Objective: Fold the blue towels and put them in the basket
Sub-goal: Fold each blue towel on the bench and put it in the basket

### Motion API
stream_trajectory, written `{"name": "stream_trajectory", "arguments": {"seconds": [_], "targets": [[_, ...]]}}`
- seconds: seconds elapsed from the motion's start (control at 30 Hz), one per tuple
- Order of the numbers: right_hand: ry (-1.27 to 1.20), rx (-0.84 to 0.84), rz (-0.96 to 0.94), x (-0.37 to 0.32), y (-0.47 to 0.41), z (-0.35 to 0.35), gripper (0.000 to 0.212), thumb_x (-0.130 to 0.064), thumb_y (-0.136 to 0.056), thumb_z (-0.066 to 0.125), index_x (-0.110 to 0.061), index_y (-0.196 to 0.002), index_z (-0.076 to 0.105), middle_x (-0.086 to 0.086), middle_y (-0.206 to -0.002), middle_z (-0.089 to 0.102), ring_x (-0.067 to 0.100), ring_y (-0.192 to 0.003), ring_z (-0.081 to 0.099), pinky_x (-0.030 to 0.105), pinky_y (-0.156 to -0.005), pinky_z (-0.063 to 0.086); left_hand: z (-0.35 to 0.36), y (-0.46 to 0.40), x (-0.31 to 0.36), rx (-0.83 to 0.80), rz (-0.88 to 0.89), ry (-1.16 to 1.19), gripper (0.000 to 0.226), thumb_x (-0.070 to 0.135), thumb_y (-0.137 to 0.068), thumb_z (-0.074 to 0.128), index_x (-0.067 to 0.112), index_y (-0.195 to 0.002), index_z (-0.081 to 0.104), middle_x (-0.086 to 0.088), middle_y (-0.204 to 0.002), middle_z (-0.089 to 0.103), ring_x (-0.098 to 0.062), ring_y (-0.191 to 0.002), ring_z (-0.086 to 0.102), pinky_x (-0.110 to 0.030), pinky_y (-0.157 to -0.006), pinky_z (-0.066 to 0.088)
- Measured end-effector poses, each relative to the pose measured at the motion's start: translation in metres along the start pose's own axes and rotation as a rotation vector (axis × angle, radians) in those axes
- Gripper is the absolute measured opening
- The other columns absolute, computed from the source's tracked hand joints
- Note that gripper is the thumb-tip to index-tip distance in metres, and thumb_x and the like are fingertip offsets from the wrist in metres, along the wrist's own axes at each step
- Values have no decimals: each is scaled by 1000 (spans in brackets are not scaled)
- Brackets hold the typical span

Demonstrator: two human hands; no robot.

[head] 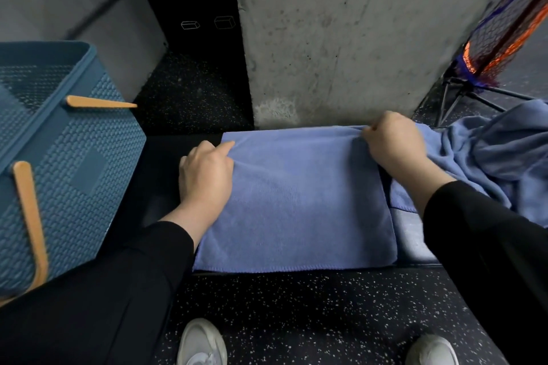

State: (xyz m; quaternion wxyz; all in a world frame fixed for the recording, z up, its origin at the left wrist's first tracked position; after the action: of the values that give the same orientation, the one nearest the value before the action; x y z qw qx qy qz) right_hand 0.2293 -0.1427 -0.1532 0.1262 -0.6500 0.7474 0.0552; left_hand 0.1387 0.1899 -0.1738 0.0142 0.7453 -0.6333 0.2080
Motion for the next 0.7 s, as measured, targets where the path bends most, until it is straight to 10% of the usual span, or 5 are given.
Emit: {"name": "stream_trajectory", "arguments": {"seconds": [0.17,0.33,0.5,0.7], "targets": [[61,123,-145,4,12,-8,16,-19,-89,59,-6,-95,53,21,-96,62,41,-87,59,39,-65,38,1,-2,1,-19,-3,-25,40,15,-99,49,23,-136,63,-9,-101,58,-31,-97,54,-43,-89,38],[-58,-11,-694,-34,60,-10,30,-45,-86,49,-17,-82,60,4,-80,59,32,-74,58,41,-66,49,-11,10,3,-15,88,-155,39,29,-94,60,18,-131,61,-10,-111,53,-32,-98,53,-48,-87,41],[110,-245,-1042,-19,138,-25,42,-69,-88,49,-28,-88,55,-5,-100,55,20,-95,55,35,-77,46,-35,59,16,-122,698,-163,24,46,-91,49,25,-91,62,2,-98,53,-25,-90,57,-41,-83,40],[153,-410,-991,18,175,-30,63,-64,-71,69,-25,-116,49,3,-147,42,23,-141,36,34,-115,33,-55,112,-21,-447,759,-216,84,89,-81,32,31,-139,51,6,-145,41,-13,-140,36,-41,-118,26]]}}
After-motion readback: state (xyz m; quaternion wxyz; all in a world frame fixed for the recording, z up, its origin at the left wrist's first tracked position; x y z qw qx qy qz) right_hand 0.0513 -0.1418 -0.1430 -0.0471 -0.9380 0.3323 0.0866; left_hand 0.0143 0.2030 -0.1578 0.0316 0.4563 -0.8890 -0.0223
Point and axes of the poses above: each hand's wrist, its own y-axis away from the middle knuckle, its own z-axis out of the palm, x = y × z, the point moved 4 cm from there along -y, towards the middle knuckle
